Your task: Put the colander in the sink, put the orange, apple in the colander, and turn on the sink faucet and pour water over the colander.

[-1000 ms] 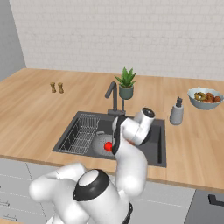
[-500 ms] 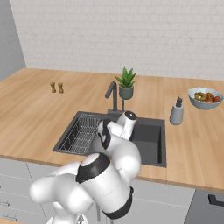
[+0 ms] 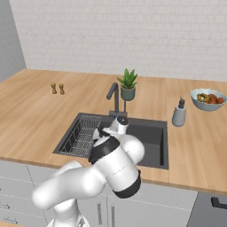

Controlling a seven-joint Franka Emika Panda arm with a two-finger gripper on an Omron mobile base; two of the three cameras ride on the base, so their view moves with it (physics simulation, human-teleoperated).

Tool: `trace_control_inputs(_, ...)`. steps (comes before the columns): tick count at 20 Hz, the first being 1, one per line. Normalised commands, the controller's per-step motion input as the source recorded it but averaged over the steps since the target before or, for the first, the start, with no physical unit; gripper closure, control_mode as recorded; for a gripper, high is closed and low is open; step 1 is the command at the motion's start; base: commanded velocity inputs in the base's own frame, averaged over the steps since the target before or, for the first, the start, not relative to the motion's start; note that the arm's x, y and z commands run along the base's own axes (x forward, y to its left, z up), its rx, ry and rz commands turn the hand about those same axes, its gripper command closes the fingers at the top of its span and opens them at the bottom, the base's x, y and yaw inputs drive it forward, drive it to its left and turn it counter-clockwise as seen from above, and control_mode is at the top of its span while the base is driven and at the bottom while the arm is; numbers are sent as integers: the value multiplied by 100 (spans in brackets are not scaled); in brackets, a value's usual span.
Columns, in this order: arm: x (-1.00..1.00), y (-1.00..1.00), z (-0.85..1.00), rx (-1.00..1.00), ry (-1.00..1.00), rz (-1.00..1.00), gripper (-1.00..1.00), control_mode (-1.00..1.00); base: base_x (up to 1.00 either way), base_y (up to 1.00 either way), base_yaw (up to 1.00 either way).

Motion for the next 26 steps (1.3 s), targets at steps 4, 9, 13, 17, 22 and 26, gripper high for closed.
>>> trace_control_inputs(4,17,5,-49,0,6,0,100,-100,0,0,0)
trace_control_inputs(9,12,0,-32,0,0,0,100,-100,0,0,0)
trace_control_inputs(13,3,-1,-25,0,0,0,100,-100,0,0,0)
trace_control_inputs(17,-20,-12,-1,0,-3,0,-100,-100,0,0,0)
trace_control_inputs(22,-22,-21,0,0,-8,0,-100,-100,0,0,0)
trace_control_inputs(26,-12,-7,0,0,-12,0,-100,-100,0,0,0)
